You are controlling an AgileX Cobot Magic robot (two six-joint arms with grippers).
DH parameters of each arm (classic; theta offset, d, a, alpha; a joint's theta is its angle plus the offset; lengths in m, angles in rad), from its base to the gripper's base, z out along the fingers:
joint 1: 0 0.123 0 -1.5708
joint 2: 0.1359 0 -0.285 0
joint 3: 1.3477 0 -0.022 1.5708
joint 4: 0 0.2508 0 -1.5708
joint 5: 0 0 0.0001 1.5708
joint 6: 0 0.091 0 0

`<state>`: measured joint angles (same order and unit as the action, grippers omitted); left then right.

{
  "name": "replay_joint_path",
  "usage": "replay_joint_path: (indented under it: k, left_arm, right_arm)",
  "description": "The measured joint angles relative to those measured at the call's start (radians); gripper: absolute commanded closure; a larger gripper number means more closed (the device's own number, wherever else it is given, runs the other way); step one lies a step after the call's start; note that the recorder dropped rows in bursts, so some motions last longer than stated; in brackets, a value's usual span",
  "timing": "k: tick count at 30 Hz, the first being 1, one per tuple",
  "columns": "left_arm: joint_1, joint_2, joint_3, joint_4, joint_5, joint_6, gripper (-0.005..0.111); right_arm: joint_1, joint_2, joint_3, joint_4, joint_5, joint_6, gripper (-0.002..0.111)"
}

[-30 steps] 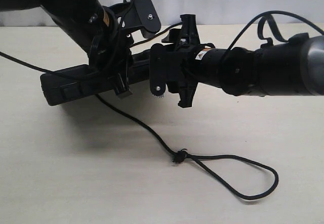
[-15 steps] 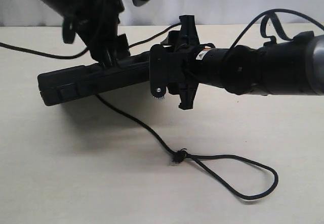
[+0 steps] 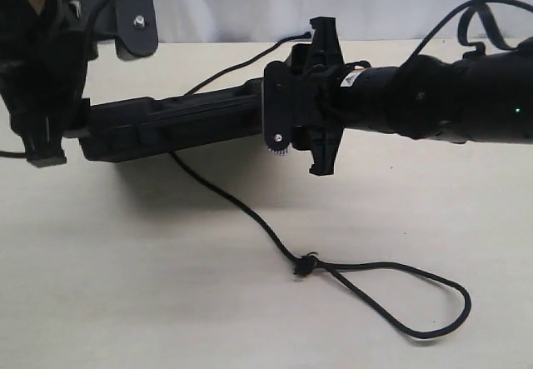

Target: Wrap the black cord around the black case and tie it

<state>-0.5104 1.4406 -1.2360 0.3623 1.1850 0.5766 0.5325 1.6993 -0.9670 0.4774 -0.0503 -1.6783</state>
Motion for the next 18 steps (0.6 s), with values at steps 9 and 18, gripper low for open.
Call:
replay_joint_path:
  k: [9,18]
  left_arm:
    - [0.0,0.0,0.175,0.02,-0.41,-0.098,0.043]
    - [0.0,0.017,0.219,0.065,-0.424,-0.15,0.043]
  right_arm:
    - [-0.035,-0.013,0.0,-0.006,0.039,-0.003,0.104]
    - [-0.035,-0.013,0.0,-0.006,0.041,-0.003,0.104]
